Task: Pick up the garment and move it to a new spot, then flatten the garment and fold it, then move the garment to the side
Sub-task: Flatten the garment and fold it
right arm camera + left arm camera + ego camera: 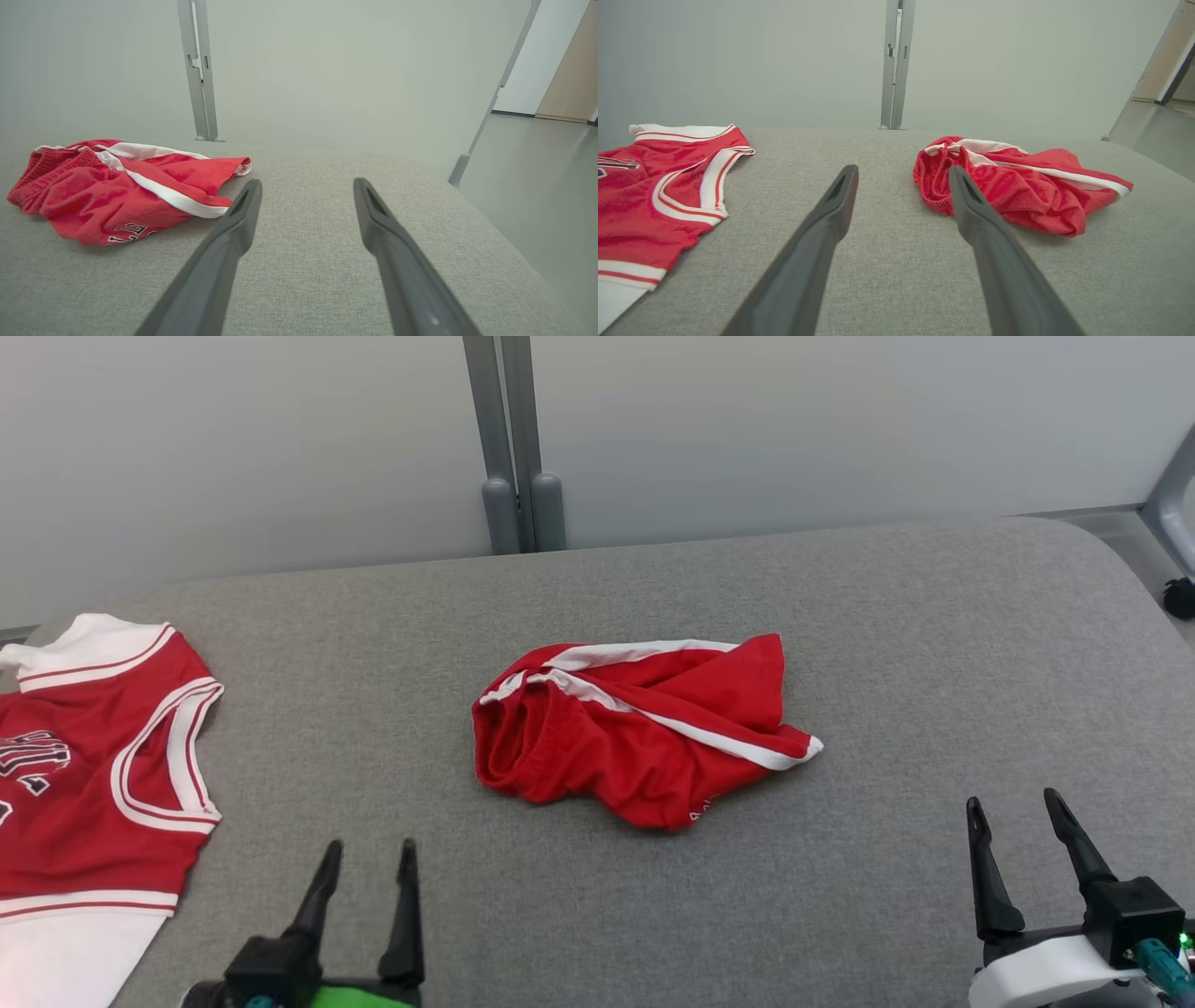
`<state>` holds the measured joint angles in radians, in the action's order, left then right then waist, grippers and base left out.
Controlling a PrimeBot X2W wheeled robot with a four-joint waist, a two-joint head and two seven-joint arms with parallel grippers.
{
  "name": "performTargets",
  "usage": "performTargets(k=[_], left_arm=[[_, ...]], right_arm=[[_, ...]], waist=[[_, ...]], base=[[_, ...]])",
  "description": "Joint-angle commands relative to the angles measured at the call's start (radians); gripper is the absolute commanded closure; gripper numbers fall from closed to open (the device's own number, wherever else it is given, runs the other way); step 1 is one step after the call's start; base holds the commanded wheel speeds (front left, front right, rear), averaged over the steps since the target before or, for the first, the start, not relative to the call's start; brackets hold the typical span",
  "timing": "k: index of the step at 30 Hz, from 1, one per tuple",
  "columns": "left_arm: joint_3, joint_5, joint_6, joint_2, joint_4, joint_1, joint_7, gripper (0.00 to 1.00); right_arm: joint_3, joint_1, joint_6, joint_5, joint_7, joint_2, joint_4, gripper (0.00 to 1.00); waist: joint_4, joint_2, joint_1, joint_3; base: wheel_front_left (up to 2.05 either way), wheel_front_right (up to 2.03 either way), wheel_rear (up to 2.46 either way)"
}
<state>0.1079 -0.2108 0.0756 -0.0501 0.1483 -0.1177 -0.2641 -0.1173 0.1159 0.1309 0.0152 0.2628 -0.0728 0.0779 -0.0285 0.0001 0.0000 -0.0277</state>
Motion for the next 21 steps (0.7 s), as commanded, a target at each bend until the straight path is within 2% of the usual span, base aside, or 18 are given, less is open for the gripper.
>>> performTargets(k=[1, 6, 13, 17, 21], left_arm=[[0.033, -0.014, 0.012, -0.001, 0.017, 0.039, -0.001, 0.0], [0.185, -0.087, 0.031, -0.002, 0.161, 0.211, 0.054, 0.0], [0.296, -0.201, -0.02, -0.003, 0.357, 0.491, 0.182, 0.0], [0.291, -0.226, -0.061, -0.004, 0.509, 0.623, 0.234, 0.0], [0.262, -0.24, -0.086, -0.011, 0.64, 0.699, 0.239, 0.0]], right_arm=[[0.009, -0.012, 0.0, -0.002, 0.003, -0.006, 0.003, 0.0], [0.048, -0.038, 0.0, -0.011, 0.003, -0.015, 0.006, 0.0], [0.076, -0.089, 0.0, -0.028, 0.003, -0.005, -0.012, 0.0], [0.078, -0.113, 0.0, -0.036, 0.003, 0.002, -0.008, 0.0], [0.072, -0.125, 0.0, -0.041, 0.003, 0.008, -0.005, 0.0]], waist=[[-0.01, -0.0001, 0.0, 0.009], [-0.057, -0.0001, 0.0, 0.035], [-0.147, -0.0001, 0.0, 0.146], [-0.184, -0.0001, 0.0, 0.197], [-0.207, -0.0001, 0.0, 0.216]], base=[[0.0, 0.0, 0.0], [0.0, 0.0, 0.0], [0.0, 0.0, 0.0], [0.0, 0.0, 0.0], [0.0, 0.0, 0.0]])
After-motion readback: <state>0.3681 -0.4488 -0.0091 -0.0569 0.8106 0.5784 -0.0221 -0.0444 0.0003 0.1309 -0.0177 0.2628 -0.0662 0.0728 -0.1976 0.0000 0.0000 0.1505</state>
